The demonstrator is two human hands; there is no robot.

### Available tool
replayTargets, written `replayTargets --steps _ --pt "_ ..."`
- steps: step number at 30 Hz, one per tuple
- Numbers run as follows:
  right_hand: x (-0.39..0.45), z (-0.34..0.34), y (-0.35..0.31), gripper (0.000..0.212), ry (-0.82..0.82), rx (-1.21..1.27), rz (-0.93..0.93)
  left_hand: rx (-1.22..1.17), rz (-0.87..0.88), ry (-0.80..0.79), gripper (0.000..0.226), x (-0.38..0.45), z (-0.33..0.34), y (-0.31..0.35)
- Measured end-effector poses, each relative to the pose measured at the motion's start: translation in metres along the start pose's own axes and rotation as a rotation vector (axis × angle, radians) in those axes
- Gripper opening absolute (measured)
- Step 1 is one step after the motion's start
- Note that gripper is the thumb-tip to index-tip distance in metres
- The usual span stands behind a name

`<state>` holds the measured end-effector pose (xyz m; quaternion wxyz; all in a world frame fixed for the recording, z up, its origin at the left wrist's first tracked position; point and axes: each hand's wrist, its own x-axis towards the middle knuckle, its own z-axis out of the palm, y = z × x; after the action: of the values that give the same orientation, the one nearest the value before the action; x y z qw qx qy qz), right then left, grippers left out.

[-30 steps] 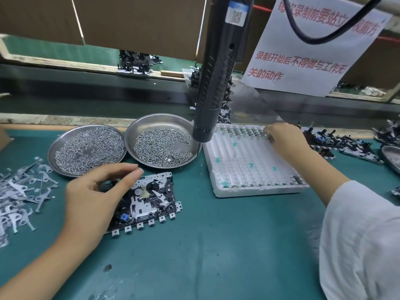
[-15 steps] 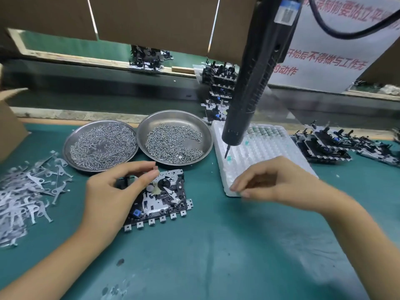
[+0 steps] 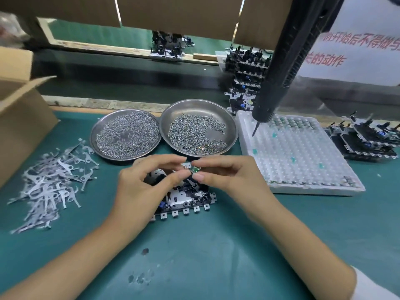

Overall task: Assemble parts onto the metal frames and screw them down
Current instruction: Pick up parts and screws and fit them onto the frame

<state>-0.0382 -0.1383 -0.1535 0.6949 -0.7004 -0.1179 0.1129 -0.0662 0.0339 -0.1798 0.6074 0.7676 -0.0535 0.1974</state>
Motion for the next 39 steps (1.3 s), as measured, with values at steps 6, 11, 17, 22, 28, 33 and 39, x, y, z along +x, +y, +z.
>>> replayTargets --steps 6,11,17,22,28,33,39 --pt "0.002 0.002 0.002 0.018 0.021 0.026 -0.036 0.065 0.046 -0.015 0.015 0.000 -0.001 0.002" --pt "0.001 0.002 0.005 0.019 0.026 0.002 -0.049 0.079 0.051 -0.022 0.016 0.000 -0.001 0.002" --pt "0.001 0.002 0.006 0.020 0.021 0.028 -0.043 0.042 0.040 -0.032 0.015 0.000 -0.003 0.000" --pt "0.001 0.003 0.006 0.019 0.006 0.015 -0.058 0.024 0.011 -0.051 0.018 0.000 -0.002 -0.001" --pt "-0.001 0.003 0.010 0.021 -0.037 -0.035 -0.093 0.110 0.088 -0.069 0.016 -0.001 -0.001 0.002" --pt "-0.004 0.001 0.011 0.023 -0.075 -0.053 -0.150 0.144 0.158 -0.049 0.029 0.000 -0.002 0.001" --pt "-0.007 -0.001 0.013 0.022 -0.078 -0.157 -0.214 0.179 0.171 -0.061 0.021 -0.001 -0.003 0.002"
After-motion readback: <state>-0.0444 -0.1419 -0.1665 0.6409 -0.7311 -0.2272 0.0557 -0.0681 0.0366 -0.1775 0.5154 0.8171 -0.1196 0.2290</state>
